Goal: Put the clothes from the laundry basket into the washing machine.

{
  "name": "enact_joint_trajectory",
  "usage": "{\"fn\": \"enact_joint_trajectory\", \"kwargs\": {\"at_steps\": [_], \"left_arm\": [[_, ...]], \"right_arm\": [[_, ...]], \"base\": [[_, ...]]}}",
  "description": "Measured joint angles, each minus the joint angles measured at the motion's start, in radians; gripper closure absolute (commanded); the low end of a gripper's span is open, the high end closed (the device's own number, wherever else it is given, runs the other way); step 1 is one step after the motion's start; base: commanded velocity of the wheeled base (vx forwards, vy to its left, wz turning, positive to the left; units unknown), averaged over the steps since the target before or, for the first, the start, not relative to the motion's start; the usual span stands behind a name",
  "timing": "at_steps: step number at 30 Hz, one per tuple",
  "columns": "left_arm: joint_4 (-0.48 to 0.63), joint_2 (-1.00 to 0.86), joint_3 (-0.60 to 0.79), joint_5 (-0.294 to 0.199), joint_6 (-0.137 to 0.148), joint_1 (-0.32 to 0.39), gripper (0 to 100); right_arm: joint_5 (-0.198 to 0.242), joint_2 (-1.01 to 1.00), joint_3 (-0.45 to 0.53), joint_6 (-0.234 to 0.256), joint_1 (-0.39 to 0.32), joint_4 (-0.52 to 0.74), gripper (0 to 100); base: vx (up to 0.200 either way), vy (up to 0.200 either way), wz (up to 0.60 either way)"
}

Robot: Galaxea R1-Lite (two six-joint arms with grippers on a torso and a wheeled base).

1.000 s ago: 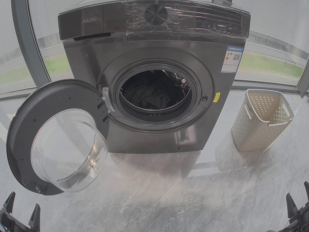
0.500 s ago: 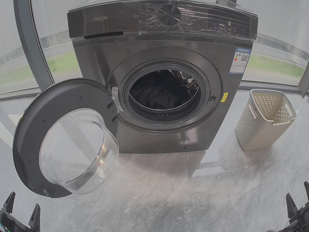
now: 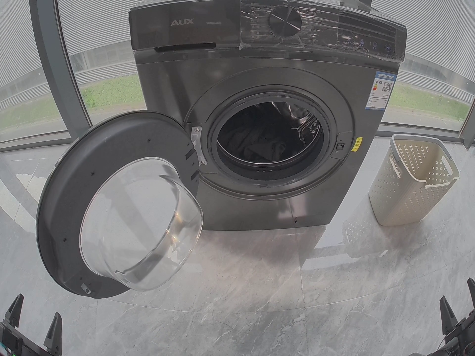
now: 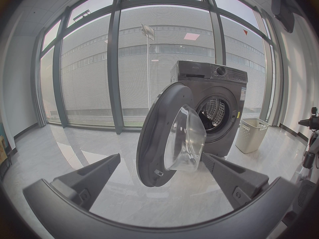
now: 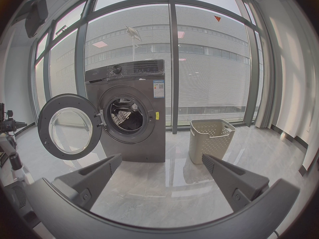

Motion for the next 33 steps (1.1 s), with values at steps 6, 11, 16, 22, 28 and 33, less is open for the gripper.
{"fn": "enact_joint_trajectory", "kwargs": {"at_steps": [6,11,16,22,28,33], "left_arm": [[0.0,0.0,0.0,-0.001,0.001,0.0,0],[0.0,0.0,0.0,-0.001,0.0,-0.002,0],[-0.001,0.001,0.0,-0.001,0.0,-0.002,0],[0.0,0.001,0.0,-0.008,0.014,-0.002,0],[-0.013,0.001,0.0,-0.003,0.019,0.0,0],[-0.027,0.015,-0.069,-0.003,0.014,-0.004,0]], "right_arm": [[0.0,0.0,0.0,0.0,0.0,-0.001,0],[0.0,0.001,0.0,0.0,0.0,-0.001,0],[0.0,0.001,0.0,0.0,-0.001,-0.001,0],[0.001,0.001,0.0,0.0,0.0,-0.001,0],[0.0,0.001,0.0,0.0,0.0,0.0,0],[0.0,0.001,0.0,0.0,0.0,-0.001,0]], "base": [[0.0,0.167,0.0],[0.0,0.2,0.0],[0.0,0.08,0.0],[0.0,0.0,0.0],[0.0,0.0,0.0],[0.0,0.0,0.0]]}}
